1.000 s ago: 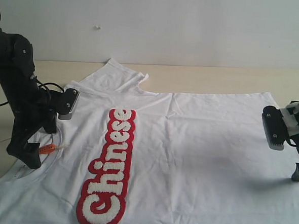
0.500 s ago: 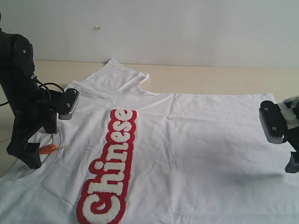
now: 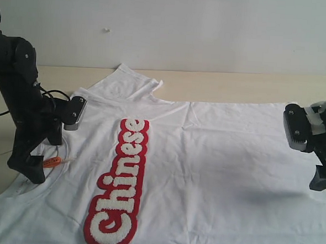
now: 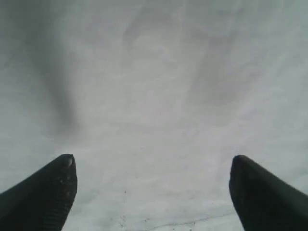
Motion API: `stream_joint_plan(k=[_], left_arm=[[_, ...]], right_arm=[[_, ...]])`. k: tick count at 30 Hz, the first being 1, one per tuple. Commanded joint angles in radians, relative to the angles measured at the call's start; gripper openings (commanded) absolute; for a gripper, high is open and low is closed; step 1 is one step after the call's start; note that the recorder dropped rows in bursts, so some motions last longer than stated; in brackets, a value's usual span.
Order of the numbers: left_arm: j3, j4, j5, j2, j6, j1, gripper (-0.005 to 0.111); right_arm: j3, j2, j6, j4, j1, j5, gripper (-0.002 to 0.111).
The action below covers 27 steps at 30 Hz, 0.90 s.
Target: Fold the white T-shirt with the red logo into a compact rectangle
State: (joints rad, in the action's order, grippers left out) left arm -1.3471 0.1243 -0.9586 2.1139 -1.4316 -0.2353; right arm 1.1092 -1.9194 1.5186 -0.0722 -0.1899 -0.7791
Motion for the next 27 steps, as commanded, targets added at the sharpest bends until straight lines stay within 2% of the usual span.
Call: stream_joint_plan(k=[1,6,12,18,22,27], left_arm=[[0.009,0.027,0.006,0.029,-0.003,-0.003,0.105],[0.009,0.027,0.006,0.029,-0.003,-0.003,0.105],[0.009,0.031,0.003,0.029,-0.003,-0.003,0.105],[0.009,0.031,0.003,0.029,-0.003,-0.003,0.105],[0.009,0.031,0.003,0.029,-0.003,-0.003,0.105],[0.009,0.031,0.004,0.031,-0.003,-0.003,0.105]], right_arm=[[0.005,-0.001,0.006,0.082,-0.041,-0.043,0.083],[0.005,-0.001,0.02,0.133,-0.088,-0.049,0.083],[0.005,-0.017,0.049,0.131,-0.09,-0.005,0.083],[0.005,-0.051,0.051,0.078,-0.09,0.027,0.083],[0.005,-0.072,0.141,-0.017,-0.09,0.028,0.083],[0.005,-0.103,0.161,-0.011,-0.09,0.03,0.083]])
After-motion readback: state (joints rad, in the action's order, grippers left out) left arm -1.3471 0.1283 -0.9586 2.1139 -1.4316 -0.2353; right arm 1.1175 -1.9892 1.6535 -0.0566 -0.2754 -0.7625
